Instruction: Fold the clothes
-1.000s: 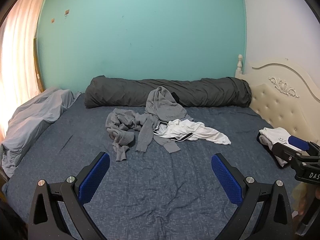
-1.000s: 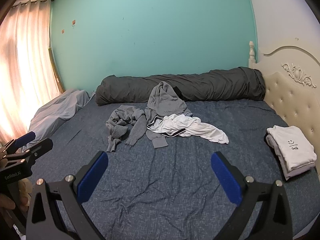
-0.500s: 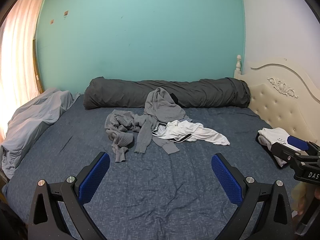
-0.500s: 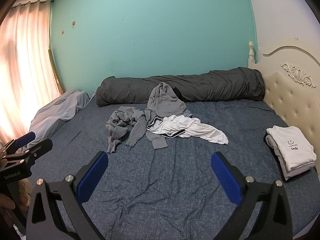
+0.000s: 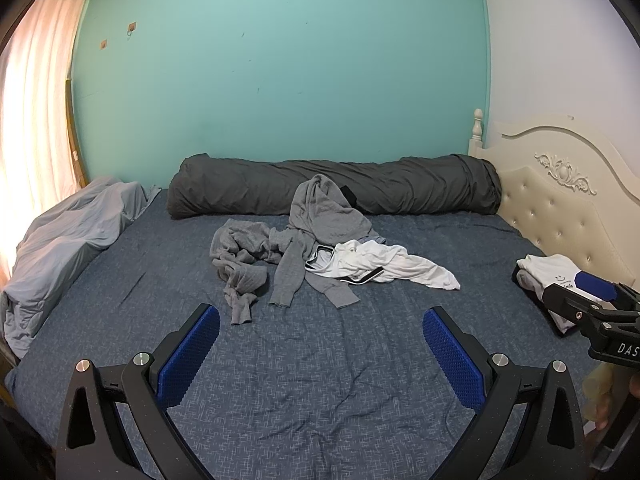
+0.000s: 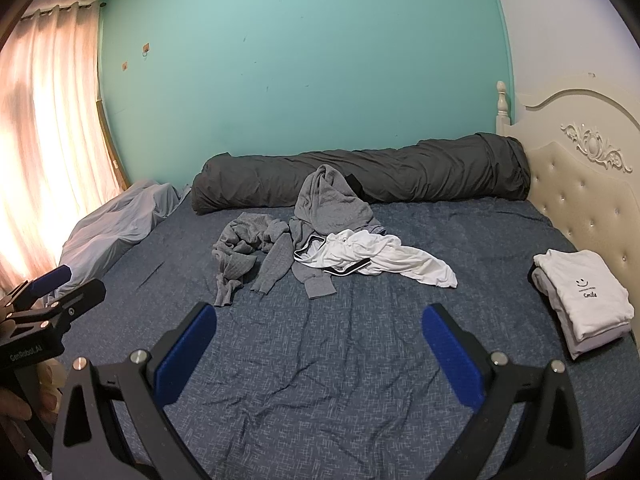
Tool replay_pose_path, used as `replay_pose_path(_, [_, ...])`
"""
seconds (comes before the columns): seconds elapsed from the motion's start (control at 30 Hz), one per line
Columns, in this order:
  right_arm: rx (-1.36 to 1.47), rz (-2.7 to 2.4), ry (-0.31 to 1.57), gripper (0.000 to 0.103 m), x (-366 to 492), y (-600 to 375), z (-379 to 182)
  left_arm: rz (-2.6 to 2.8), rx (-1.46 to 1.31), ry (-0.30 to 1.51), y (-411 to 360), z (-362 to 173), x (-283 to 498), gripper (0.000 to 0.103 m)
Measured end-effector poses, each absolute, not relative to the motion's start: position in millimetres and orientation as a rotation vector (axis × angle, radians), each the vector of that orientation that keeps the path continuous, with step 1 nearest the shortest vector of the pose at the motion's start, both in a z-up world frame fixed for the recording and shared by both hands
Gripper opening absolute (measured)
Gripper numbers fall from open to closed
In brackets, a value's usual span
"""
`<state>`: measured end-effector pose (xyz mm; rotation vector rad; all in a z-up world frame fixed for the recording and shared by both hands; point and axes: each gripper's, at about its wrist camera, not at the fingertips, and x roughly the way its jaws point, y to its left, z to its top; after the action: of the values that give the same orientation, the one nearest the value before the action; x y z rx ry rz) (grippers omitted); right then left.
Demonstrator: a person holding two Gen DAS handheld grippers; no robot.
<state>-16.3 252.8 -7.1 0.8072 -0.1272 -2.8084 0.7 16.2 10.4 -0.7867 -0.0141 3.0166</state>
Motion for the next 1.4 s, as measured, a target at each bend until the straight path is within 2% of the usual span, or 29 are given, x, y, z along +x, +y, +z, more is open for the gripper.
replay_pose_path(1.4, [0.826,-2.809,-0.143,0.103,-21.4,255.4,-16.7,3.0,-0.812,-0.015,14.1,2.9,-8.4,0.103])
